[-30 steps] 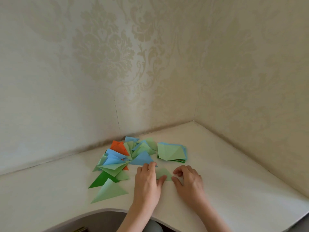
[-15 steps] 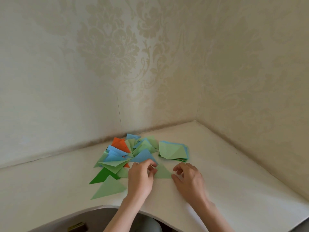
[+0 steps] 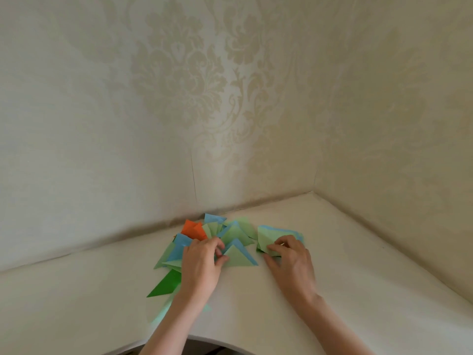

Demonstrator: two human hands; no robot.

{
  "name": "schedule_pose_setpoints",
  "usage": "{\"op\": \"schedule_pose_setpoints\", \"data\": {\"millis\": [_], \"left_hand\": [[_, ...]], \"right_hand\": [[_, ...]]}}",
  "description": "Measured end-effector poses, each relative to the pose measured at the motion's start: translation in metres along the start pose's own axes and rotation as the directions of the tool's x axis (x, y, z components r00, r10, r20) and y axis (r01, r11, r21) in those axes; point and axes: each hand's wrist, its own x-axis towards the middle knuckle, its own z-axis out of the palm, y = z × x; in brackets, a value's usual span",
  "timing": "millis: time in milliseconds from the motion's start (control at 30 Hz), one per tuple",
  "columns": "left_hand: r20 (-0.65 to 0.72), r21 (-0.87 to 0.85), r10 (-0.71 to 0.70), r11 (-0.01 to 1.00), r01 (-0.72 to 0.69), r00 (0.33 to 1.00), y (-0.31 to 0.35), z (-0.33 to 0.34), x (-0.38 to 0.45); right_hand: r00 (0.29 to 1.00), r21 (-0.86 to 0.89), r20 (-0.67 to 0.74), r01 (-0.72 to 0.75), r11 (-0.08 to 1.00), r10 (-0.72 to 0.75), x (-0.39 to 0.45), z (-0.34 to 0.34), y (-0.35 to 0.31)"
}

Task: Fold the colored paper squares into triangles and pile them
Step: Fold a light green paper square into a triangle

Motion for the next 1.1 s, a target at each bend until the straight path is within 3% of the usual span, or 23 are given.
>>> {"op": "schedule_pose_setpoints", "data": {"millis": [233,333,433,533,700,833,933,1100], "left_hand": [[-0.083,0.197,0.109,0.976,-0.091,0.990,0.007,0.001,0.001],[-0.097,0.217,0.177,0.964,-0.153,0.979,0.021,-0.002,-0.002],[-0.060,0.088,0.228,0.971,-0.222,0.972,0.034,0.003,-0.009],[0.013,-0.109,0.220,0.970,-0.218,0.975,0.041,0.013,-0.021],[0.098,-0.287,0.191,0.945,-0.156,0.977,0.045,0.027,-0.039],[0.168,-0.387,0.256,0.905,-0.175,0.952,0.050,0.031,-0.049],[0.182,-0.406,0.318,0.886,-0.224,0.930,0.050,0.035,-0.053],[0.200,-0.354,0.341,0.899,-0.257,0.918,0.045,0.038,-0.054]], "right_hand": [[0.996,0.002,-0.078,0.046,0.999,-0.045,-0.001,-0.008,0.001],[0.999,0.032,-0.043,0.018,0.999,-0.017,-0.003,-0.018,0.004],[1.000,0.081,-0.007,0.006,0.997,-0.005,-0.005,-0.026,0.004],[0.997,0.092,-0.071,0.025,0.995,-0.018,-0.008,-0.040,0.004],[0.958,-0.022,-0.186,0.217,0.976,-0.217,-0.030,-0.068,0.008],[0.950,-0.058,-0.075,0.299,0.953,-0.303,-0.053,-0.068,0.013],[0.966,-0.044,0.048,0.257,0.965,-0.255,-0.063,-0.060,0.018],[0.984,0.045,0.096,0.148,0.988,-0.152,-0.069,-0.053,0.023]]}}
